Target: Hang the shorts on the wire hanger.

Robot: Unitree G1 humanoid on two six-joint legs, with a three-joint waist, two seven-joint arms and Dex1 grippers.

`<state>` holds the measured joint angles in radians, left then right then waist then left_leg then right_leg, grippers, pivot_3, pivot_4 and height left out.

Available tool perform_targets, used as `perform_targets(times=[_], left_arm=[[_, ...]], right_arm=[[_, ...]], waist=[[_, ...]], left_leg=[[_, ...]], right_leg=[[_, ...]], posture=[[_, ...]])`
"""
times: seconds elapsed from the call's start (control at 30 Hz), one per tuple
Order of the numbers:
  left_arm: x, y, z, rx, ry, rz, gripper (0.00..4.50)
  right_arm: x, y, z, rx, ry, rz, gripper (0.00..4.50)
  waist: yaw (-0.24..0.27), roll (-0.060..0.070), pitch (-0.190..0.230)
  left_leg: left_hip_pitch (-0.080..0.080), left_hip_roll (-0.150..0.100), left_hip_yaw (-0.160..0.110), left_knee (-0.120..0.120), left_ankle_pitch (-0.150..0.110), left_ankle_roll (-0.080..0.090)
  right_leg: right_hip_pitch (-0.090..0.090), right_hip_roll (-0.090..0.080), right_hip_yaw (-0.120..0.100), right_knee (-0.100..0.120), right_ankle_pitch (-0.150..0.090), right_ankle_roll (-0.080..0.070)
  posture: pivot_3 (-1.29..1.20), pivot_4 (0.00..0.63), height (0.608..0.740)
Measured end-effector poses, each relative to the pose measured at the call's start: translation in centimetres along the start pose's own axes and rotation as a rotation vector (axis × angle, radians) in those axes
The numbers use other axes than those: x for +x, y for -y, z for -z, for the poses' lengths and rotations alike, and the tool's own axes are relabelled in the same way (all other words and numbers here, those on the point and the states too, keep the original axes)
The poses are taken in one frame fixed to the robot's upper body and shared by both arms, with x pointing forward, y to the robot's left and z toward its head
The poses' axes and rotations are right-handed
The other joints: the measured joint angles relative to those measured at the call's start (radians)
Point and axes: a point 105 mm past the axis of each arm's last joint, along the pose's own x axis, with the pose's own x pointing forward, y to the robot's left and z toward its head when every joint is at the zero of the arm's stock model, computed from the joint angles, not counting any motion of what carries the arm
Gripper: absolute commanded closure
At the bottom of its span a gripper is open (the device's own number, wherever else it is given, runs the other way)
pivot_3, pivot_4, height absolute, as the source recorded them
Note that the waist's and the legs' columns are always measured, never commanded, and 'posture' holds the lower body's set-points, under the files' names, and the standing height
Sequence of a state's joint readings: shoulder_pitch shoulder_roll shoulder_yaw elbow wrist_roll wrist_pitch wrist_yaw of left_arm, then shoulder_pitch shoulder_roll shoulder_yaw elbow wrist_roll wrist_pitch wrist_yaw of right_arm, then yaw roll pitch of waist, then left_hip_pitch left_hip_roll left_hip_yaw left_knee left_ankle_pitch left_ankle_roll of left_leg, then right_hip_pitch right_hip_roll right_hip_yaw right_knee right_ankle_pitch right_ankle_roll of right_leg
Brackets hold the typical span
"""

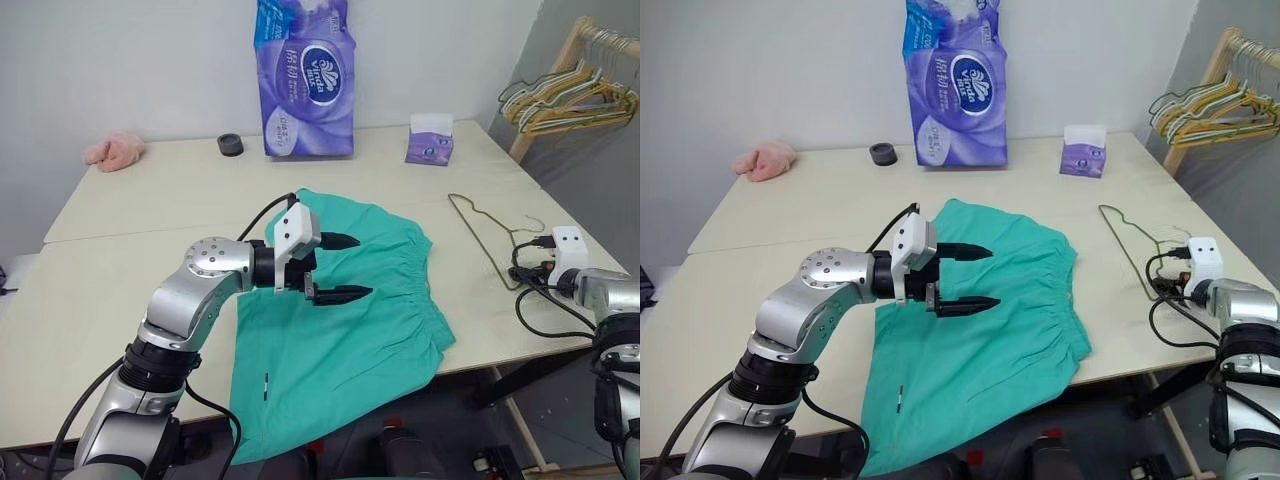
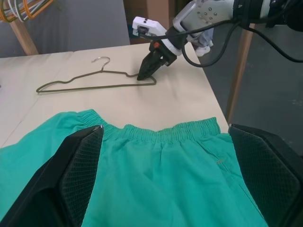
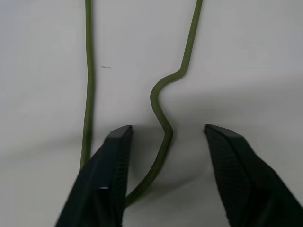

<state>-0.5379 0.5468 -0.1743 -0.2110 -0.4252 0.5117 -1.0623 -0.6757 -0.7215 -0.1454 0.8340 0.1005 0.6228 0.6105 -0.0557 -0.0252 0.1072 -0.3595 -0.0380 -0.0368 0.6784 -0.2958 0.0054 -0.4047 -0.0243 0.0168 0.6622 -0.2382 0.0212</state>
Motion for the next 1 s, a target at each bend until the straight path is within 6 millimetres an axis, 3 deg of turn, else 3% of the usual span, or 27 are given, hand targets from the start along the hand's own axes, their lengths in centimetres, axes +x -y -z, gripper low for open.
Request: perform_targets(times=[0.17,0.4,0.6,0.7,0.83,1.0], left_arm=[[0.3,0.2,0.2,0.005,0.005,0.005,0.0],[0.2,-0.9,0.7,-0.027,0.016,-0.04,0.0],[-0.7,-3.3,0.9,-0.022,0.013,-0.141,0.0],[-1.8,-6.1,0.1,-0.032,0.027,-0.246,0.0],[-3.9,-9.5,-1.9,-0.06,0.074,-0.363,0.0],[-6.9,-10.0,-0.7,-0.232,0.019,-0.321,0.0]], right_arm=[[0.3,-0.3,0.9,-0.027,-0.024,-0.002,4.48],[0.6,-0.4,1.4,-0.03,-0.013,0.031,4.48],[-0.1,-0.9,0.4,-0.165,0.042,0.059,4.48],[-1.4,-3.4,-1.8,-0.38,0.128,0.006,4.48],[-3.7,-7.6,-4.5,-0.688,0.263,-0.075,4.48],[-5.0,-11.4,-5.5,-0.981,0.392,-0.121,4.48]], waist=[[0.006,-0.007,-0.012],[0.016,-0.014,-0.022],[0.016,-0.01,-0.02],[0.016,-0.001,-0.015],[0.007,-0.001,-0.015],[-0.004,0.0,-0.015]], left_leg=[[0.0,0.0,-0.001,0.0,0.0,0.0],[0.001,0.0,-0.002,0.0,0.0,0.0],[-0.001,0.0,-0.001,0.0,0.0,0.0],[-0.003,0.0,-0.002,0.0,0.0,0.0],[-0.003,0.0,-0.002,-0.001,-0.001,0.0],[-0.003,0.0,-0.002,-0.001,-0.001,-0.001]], right_leg=[[0.001,0.0,-0.001,-0.001,0.0,0.0],[0.002,0.0,-0.001,-0.002,0.0,0.0],[0.0,-0.001,-0.001,-0.002,0.0,0.0],[-0.003,-0.001,-0.001,-0.002,0.0,0.001],[-0.003,0.0,-0.002,-0.002,0.0,0.002],[-0.004,0.0,-0.002,-0.001,0.0,0.002]], posture=[[-0.06,0.077,0.74],[-0.07,0.066,0.74],[-0.07,0.065,0.74],[-0.08,0.066,0.74],[-0.08,0.064,0.74],[-0.08,0.064,0.74]])
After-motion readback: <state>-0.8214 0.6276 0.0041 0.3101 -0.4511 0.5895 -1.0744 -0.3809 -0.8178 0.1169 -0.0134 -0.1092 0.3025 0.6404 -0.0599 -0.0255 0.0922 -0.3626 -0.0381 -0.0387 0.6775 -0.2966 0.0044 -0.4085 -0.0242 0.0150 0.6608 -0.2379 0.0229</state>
